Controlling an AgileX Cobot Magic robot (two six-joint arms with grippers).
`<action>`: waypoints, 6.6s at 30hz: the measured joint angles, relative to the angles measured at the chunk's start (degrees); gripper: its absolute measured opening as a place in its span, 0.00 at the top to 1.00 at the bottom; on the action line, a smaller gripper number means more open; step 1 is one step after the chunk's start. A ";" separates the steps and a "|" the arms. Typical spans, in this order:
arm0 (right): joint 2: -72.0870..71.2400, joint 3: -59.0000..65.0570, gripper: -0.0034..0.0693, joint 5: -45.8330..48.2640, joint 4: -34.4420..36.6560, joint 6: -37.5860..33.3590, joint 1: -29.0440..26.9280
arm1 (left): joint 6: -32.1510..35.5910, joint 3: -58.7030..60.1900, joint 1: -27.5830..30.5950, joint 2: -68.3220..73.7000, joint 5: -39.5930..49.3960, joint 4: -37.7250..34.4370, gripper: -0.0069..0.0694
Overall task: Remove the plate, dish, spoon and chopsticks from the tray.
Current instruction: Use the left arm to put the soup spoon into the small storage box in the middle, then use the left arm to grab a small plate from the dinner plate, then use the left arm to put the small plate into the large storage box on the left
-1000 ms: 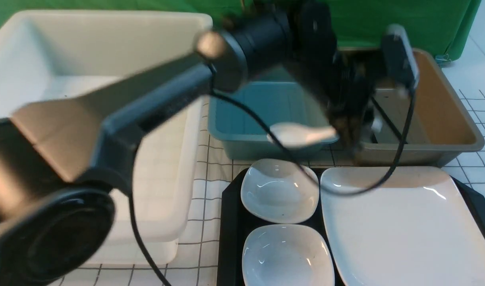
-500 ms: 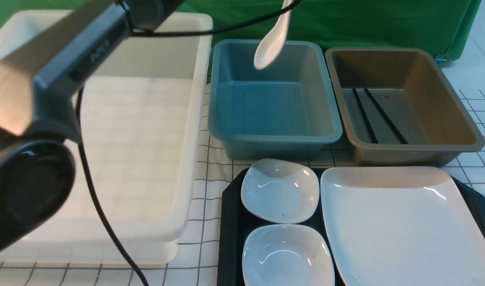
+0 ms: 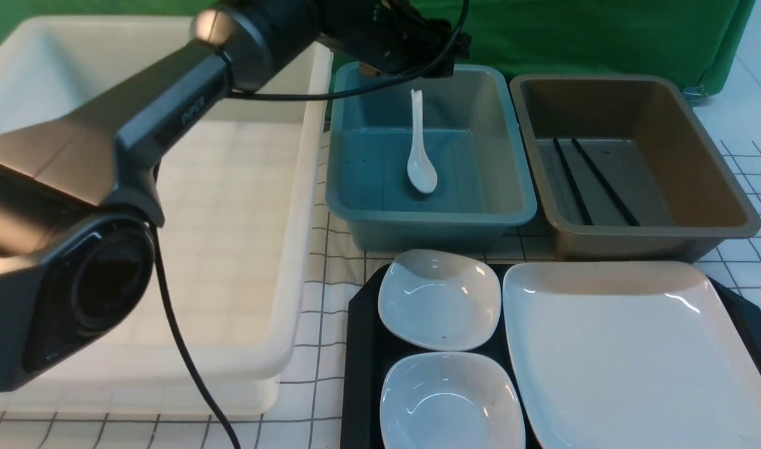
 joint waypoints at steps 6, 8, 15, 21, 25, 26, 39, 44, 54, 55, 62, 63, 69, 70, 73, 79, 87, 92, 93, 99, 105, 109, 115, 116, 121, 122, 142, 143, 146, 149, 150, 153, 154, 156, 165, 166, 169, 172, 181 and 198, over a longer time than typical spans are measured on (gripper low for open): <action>0.00 0.00 0.68 0.00 0.00 0.00 0.00 | 2.67 0.00 0.00 -8.10 17.48 0.01 0.42; 0.00 0.00 0.68 0.00 0.00 -0.05 0.00 | 3.02 -0.06 0.00 -12.70 23.17 -0.11 0.55; 0.00 0.00 0.68 -0.46 0.00 -0.04 0.00 | 6.00 6.92 0.00 -24.53 27.56 -3.59 0.88; 0.00 0.00 0.68 -0.46 0.00 -0.06 0.00 | 10.17 35.62 -0.53 -38.81 28.50 -13.49 0.91; 0.00 0.00 0.68 -0.57 0.00 -0.06 0.00 | 10.30 54.76 -0.59 -45.97 27.90 -16.67 0.91; 0.00 0.00 0.68 -0.69 0.00 -0.06 0.00 | 10.30 59.66 -0.59 -46.48 27.32 -17.86 0.91; 0.00 0.00 0.68 -1.74 0.00 -0.06 0.00 | 9.16 58.61 -8.55 -34.24 22.58 -15.10 0.49; 0.00 0.00 0.68 -1.74 0.00 -0.06 0.00 | 10.05 50.40 -12.02 -28.31 22.23 -7.91 0.36; 0.00 0.00 0.68 -1.74 0.00 -0.06 0.00 | 14.67 46.24 -12.58 -19.70 22.74 -3.33 0.39; 0.00 0.00 0.68 -1.74 0.00 -0.06 0.00 | 14.81 46.24 -12.58 -19.58 22.67 -2.32 0.40; 0.00 0.00 0.67 -1.74 0.00 -0.06 0.00 | 15.40 46.05 -12.58 -19.37 19.93 -0.10 0.44; 0.00 0.00 0.67 -1.74 0.00 -0.06 0.00 | 15.83 45.92 -12.58 -19.19 19.72 -0.10 0.43; 0.00 0.00 0.67 -1.87 0.00 -0.12 0.00 | 17.81 45.67 -13.23 -16.78 19.45 -0.03 0.43; 0.00 0.00 0.66 -1.92 0.00 -0.12 0.00 | 18.22 45.67 -13.46 -16.35 19.20 -0.01 0.43; 0.00 0.00 0.66 -1.90 0.00 -0.12 0.00 | 19.30 45.67 -13.61 -15.85 18.55 0.16 0.43; 0.00 0.00 0.65 -1.90 0.00 -0.12 0.00 | 20.77 45.67 -13.61 -15.76 17.41 2.94 0.43; 0.00 0.00 0.64 -1.93 0.00 -0.12 0.00 | 20.89 45.63 -13.61 -15.76 16.98 -0.12 0.43; 0.00 0.00 0.64 -1.93 0.00 -0.12 0.00 | 22.06 45.63 -13.61 -15.76 17.23 -2.47 0.43; 0.00 0.00 0.63 -1.93 0.00 -0.12 0.00 | 22.33 45.63 -13.61 -15.76 17.49 -2.67 0.43; 0.00 0.00 0.63 -1.93 0.00 -0.12 0.00 | 22.38 45.56 -13.61 -15.04 18.34 -2.88 0.43; 0.00 0.00 0.63 -1.93 0.00 -0.12 0.00 | 22.76 45.56 -13.61 -14.47 19.05 -2.74 0.43; 0.00 0.00 0.63 -1.93 0.00 -0.12 0.00 | 22.76 45.56 -13.61 -14.45 19.18 0.14 0.43; 0.00 0.00 0.62 -1.93 0.00 -0.12 0.00 | 21.41 45.48 -13.73 -14.45 18.90 1.37 0.44; 0.00 0.00 0.62 -1.93 0.00 -0.12 0.00 | 21.27 45.49 -13.73 -14.45 18.85 0.88 0.44; 0.00 0.00 0.62 -1.98 0.00 -0.12 0.00 | 21.15 45.49 -13.73 -13.36 18.79 -1.79 0.44; 0.00 0.00 0.62 -1.98 0.00 -0.12 0.00 | 21.15 45.49 -13.73 -13.09 18.79 -2.21 0.44; 0.00 0.00 0.62 -2.05 0.00 -0.12 0.00 | 19.29 45.26 -13.63 -19.06 25.28 -15.20 0.90; 0.00 0.00 0.62 -2.05 0.00 -0.12 0.00 | 19.06 45.26 -13.63 -22.24 25.28 -15.38 0.90; 0.00 0.00 0.62 -2.05 0.00 -0.12 0.00 | 17.98 45.26 -13.63 -28.92 25.46 -15.42 0.90; 0.00 0.00 0.62 -2.05 0.00 -0.12 0.00 | 17.75 45.11 -13.11 -34.49 26.74 -14.96 0.90; 0.00 0.00 0.62 -2.05 0.00 -0.12 0.00 | 17.75 44.68 -11.71 -38.20 27.83 -14.02 0.90; 0.00 0.00 0.62 -1.99 0.00 -0.12 0.00 | 17.75 44.01 -7.28 -42.67 28.65 -11.94 0.90; 0.00 0.00 0.62 -1.99 0.00 -0.12 0.00 | 17.75 43.95 -2.96 -45.89 28.65 -10.63 0.90; 0.00 0.00 0.62 -1.99 0.00 -0.12 0.00 | 18.43 43.95 4.55 -48.79 28.72 -9.30 0.90; 0.00 0.00 0.62 -1.99 0.00 -0.12 0.00 | 31.63 43.95 29.69 -47.08 28.72 -8.58 0.90; 0.00 0.00 0.62 -1.99 0.00 -0.12 0.00 | 34.48 43.95 30.68 -45.66 28.72 -8.59 0.90; 0.00 0.00 0.62 -1.99 0.00 -0.12 0.00 | 40.51 43.95 31.76 -40.89 27.61 -8.45 0.90; 0.00 0.00 0.62 -1.99 0.00 -0.12 0.00 | 44.06 43.95 31.76 -35.75 25.24 -8.86 0.90; 0.00 0.00 0.62 -2.00 0.00 -0.06 0.00 | 51.09 40.93 31.76 -21.97 23.26 -9.26 0.90; 0.00 0.00 0.62 -2.10 0.00 1.48 0.00 | 52.57 31.94 29.39 -9.53 26.78 -10.78 0.90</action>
